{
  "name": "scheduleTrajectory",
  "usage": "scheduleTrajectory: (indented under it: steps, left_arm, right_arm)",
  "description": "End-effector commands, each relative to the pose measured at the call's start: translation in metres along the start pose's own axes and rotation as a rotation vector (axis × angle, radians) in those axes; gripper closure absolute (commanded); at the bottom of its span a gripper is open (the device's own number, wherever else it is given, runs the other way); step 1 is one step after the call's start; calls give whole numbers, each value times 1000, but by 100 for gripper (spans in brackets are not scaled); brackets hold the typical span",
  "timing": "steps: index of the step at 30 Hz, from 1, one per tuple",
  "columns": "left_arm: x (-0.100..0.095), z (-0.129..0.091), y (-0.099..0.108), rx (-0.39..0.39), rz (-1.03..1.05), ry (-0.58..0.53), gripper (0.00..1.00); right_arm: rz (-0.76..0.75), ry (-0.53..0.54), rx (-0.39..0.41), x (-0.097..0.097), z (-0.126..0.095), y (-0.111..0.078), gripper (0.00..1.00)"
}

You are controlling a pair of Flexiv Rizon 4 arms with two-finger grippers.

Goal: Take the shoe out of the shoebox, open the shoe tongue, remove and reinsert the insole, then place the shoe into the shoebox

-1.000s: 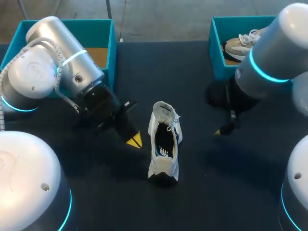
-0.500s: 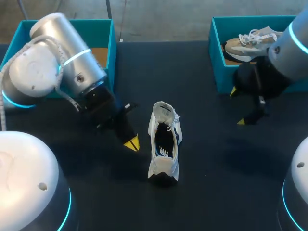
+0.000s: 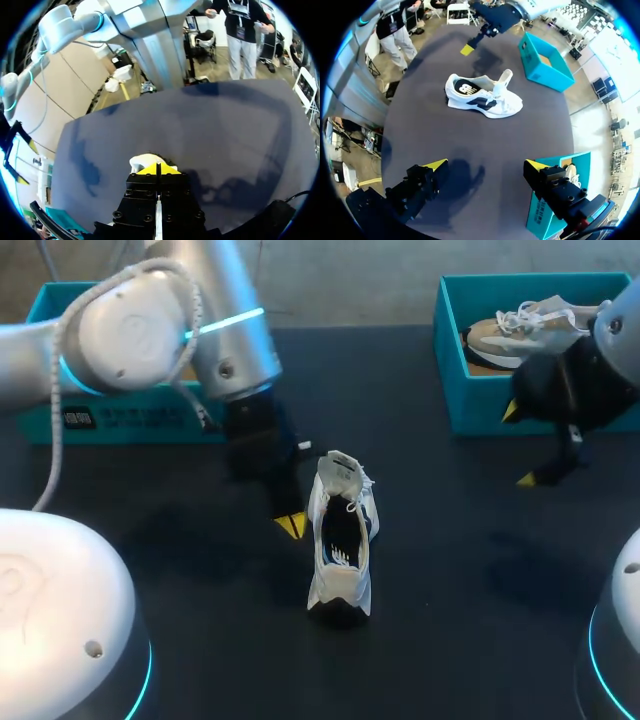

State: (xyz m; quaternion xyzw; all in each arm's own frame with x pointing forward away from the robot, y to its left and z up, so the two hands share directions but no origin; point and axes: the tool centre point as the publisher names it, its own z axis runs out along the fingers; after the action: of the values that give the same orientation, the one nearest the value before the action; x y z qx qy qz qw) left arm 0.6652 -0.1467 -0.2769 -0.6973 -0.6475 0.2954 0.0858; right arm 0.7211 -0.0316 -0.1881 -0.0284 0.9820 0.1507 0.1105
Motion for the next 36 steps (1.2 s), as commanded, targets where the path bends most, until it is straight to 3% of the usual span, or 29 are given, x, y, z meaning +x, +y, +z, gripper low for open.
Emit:
scheduleTrajectory:
  steps: [1,8,11,18,25,36]
  left_arm:
    - [-8,4,7,-31,11,163,100]
    - [-11,10,24,-84,66,238,100]
    - [-11,16,33,-142,78,294,100]
    - [-20,23,52,-213,111,284,100]
    - [-29,32,58,-287,128,289,100]
    - [-19,65,66,-318,113,320,100]
  right_arm:
    - [10,-5,1,6,-7,-3,0]
    - [10,-5,1,6,-7,-3,0]
    - [10,-5,1,6,-7,-3,0]
    - [10,-5,1,6,-7,-3,0]
    - [10,-5,1,6,-7,-3,0]
    - [10,-5,1,6,-7,-3,0]
